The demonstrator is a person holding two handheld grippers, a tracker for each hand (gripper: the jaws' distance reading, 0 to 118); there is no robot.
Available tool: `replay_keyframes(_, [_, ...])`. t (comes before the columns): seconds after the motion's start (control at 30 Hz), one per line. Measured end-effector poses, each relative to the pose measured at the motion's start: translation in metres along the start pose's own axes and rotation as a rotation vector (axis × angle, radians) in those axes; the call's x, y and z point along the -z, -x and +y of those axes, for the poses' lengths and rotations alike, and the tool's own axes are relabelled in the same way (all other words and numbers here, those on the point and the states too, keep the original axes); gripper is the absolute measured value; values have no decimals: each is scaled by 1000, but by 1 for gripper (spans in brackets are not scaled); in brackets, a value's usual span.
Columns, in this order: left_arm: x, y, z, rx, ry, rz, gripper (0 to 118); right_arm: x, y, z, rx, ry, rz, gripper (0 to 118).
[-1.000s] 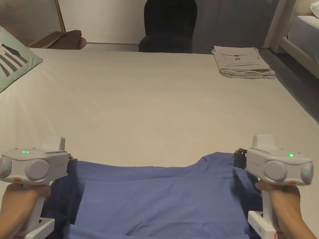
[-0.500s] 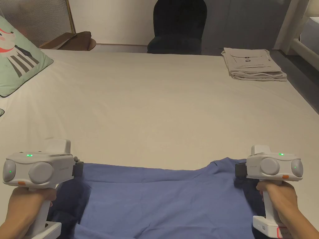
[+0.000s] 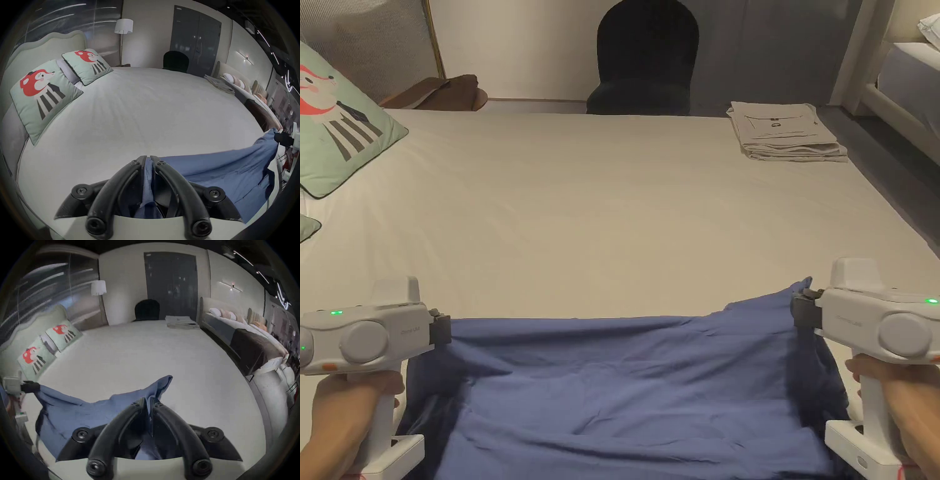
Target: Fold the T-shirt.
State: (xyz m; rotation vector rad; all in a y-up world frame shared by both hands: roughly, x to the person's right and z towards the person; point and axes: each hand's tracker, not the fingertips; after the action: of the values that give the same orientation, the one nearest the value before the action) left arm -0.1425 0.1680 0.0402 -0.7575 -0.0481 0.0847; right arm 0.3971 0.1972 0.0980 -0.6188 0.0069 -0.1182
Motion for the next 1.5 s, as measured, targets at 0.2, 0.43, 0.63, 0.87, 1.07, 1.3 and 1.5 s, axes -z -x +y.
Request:
replay_keyframes(0.2, [-54,12,-30,-37,-35,-50,2,-81,3,-41,-11,-74,19,6])
replay_keyframes(0.43, [-88,14,-86,3,-13,-45,2,-120,8,-115,-8,-59,-14,6])
replay_keyframes(0.63, [-79,21,-136,-22,78,-15,2,-107,1,-172,53,38,-54,6])
replay_keyframes(0.87, [-79,27,-171,-91,123,-3,2,-98,-1,-209,129,110,-91,6])
replay_keyframes(1.07, [-77,19,-168,-52,128,33,3,-96,0,-212,153,130,-108,7])
replay_keyframes(1.3, [-99,5,-134,-93,47,-48,101,-132,29,-159,80,-18,-146,89])
replay_keyframes(1.5, [-134,-39,-81,-42,-195,-88,109,-156,76,-97,-59,-295,-144,107])
